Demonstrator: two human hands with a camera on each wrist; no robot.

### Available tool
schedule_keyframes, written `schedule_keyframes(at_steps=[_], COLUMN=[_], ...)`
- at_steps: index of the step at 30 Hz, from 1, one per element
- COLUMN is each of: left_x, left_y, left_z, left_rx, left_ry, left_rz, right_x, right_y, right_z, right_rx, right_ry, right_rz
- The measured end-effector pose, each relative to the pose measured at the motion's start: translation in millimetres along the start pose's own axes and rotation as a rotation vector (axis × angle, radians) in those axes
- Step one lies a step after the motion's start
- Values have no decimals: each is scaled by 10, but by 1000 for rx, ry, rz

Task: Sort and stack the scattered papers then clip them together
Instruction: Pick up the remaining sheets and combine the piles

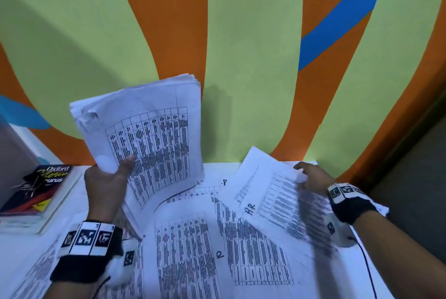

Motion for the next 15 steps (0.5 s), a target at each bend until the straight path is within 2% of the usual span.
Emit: schedule_keyframes(at_steps=[4, 7, 10, 12, 15], left_x=[-14, -29, -63, -89, -39], left_y=[84, 142, 217, 316, 485], left_z=[-29, -59, -62, -67, -151], left_rx=[26, 59, 57, 41, 51], left_ry=[-2, -29, -37, -15, -41], left_rz=[-10, 9, 31, 10, -5], right_x=[329, 613, 796, 812, 727], right_y=[599, 1019, 1206, 1122, 711], right_z=[98, 283, 537, 720, 931], right_rx=[-30, -182, -416, -601, -747], right_ry=[23, 34, 106, 104, 39], right_rz=[-246, -426, -573, -616, -523])
Point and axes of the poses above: each hand's wrist, its own x-axis away from the middle knuckle, its own y-axis out of the back of the hand, z = x × y, the point moved 3 cm from there along -x, towards the middle knuckle, and after that the axes turned 15 degrees about y, right-handed, at the moved point
